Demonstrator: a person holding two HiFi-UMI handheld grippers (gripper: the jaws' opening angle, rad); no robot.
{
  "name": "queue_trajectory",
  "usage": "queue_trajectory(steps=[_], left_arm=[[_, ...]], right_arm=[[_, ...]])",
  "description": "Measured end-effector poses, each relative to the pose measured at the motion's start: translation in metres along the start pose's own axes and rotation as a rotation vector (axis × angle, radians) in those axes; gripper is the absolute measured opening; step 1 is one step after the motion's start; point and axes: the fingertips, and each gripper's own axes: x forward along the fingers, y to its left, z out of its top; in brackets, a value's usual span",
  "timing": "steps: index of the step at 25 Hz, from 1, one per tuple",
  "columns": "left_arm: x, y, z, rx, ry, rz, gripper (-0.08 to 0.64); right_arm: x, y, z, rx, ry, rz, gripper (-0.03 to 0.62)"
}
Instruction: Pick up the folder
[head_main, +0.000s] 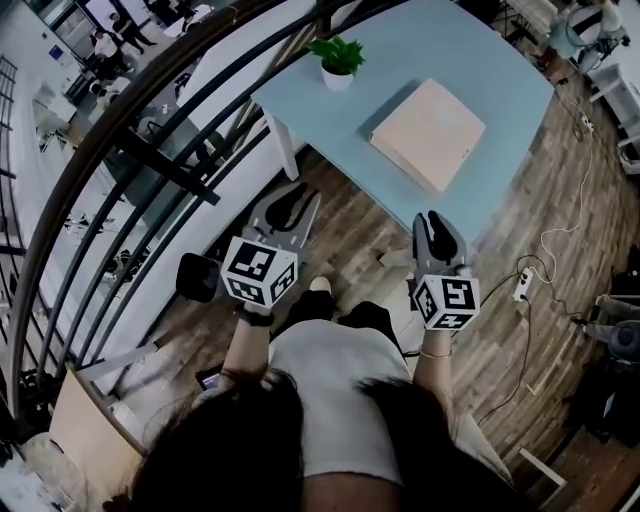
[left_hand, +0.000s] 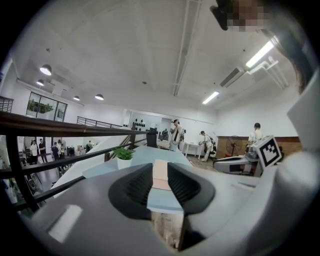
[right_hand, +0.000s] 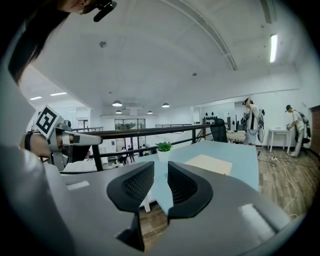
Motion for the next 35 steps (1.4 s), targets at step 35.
queue_trajectory(steps=[35], left_arm=[[0.277,0.033,0.051,0.034,0.033,-0.29,0.117]], right_arm=[[0.138,-0.187,0.025,0.081,0.028,-0.254,0.087]])
